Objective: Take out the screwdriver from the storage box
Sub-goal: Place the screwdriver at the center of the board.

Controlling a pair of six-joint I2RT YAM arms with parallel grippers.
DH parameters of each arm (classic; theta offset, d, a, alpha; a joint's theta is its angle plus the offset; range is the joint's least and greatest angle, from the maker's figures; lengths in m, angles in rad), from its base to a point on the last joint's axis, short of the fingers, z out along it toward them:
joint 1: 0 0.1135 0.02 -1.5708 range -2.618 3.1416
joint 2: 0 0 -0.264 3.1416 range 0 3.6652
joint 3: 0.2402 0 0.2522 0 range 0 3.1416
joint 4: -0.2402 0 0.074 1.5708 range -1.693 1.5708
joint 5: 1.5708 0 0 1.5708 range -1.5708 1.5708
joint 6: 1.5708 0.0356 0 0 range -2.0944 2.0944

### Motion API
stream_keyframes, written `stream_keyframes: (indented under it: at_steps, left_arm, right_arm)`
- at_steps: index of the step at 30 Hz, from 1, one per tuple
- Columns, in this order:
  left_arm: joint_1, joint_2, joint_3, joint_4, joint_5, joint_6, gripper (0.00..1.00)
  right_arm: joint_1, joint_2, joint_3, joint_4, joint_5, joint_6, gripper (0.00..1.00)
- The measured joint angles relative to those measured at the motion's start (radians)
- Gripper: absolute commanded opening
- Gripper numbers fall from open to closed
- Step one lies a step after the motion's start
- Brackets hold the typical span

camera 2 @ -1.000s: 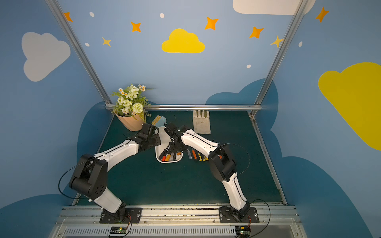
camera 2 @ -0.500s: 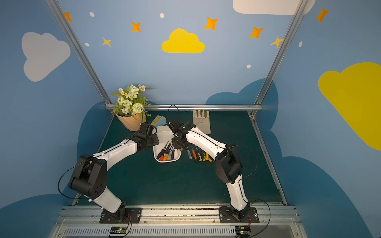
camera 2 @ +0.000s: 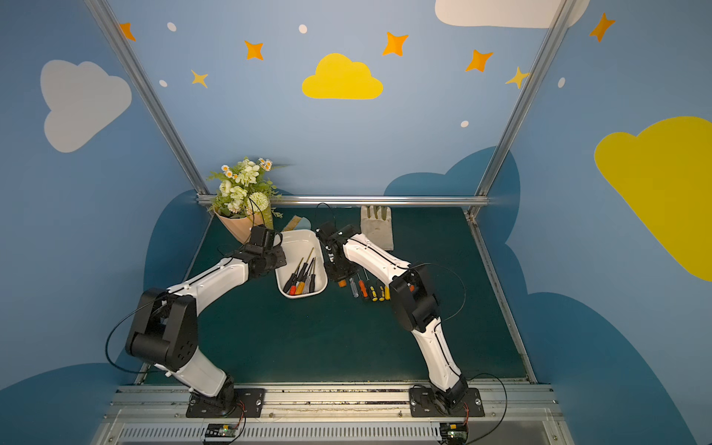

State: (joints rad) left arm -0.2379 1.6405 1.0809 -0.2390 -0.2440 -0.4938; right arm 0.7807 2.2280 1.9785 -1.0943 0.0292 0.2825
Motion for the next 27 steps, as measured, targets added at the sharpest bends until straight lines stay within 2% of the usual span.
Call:
stream_keyframes:
  at_steps: [12,27]
  left_arm:
    - [0.016,-0.013,0.000,0.000,0.001,0.000,0.02]
    - [0.018,-0.016,0.000,0.000,0.003,0.000,0.02]
  right_arm:
    - [0.000,0.107,0.078,-0.121,0.023,-0.051,0.00]
    - [-0.003,0.191,0.160,-0.157,0.016,-0.054,0.00]
